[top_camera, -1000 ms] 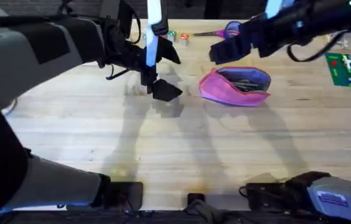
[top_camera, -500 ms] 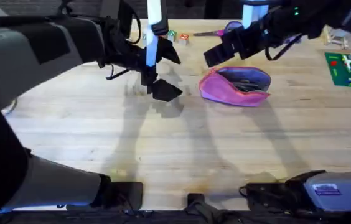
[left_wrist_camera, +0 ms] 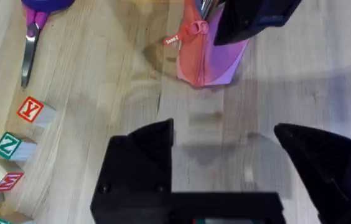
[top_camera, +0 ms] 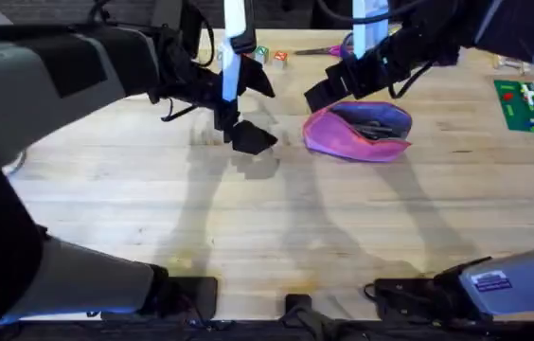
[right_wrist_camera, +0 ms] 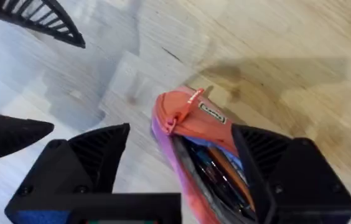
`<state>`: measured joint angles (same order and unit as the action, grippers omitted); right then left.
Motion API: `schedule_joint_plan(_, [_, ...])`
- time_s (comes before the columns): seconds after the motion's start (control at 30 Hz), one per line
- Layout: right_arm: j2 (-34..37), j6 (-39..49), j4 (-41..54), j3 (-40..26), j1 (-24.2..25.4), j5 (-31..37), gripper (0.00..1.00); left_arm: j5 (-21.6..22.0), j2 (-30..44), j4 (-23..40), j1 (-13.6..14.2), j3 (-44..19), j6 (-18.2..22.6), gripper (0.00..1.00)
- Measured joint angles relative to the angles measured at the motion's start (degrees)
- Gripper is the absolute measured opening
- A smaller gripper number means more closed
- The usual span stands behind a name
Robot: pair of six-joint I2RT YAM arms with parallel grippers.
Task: Unzip the bag, pick up the pens from the table one at a time and place them inside, then zip the bag closed.
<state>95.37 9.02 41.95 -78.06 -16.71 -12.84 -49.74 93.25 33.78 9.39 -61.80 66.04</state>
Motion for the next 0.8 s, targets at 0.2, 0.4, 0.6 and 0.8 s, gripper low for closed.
schedule_joint_plan(0.2, [2.0, 0.0, -0.2, 0.0, 0.0, 0.0, 0.998, 0.0, 0.0, 0.0, 0.0, 0.0, 0.0, 0.993])
schedule_joint_plan(0.4, [4.0, 0.0, -1.7, 0.0, 0.0, 0.0, 0.998, 0.0, 0.0, 0.0, 0.0, 0.0, 0.0, 0.993])
schedule_joint_plan(0.6, [4.0, 0.0, -2.5, 0.0, -0.3, 0.0, 0.998, 0.0, 0.0, 0.0, 0.0, 0.0, 0.0, 0.993])
schedule_joint_plan(0.8, [4.2, 0.0, -2.5, 0.0, -1.2, 0.0, 0.964, 0.0, 0.0, 0.0, 0.0, 0.0, 0.0, 0.993])
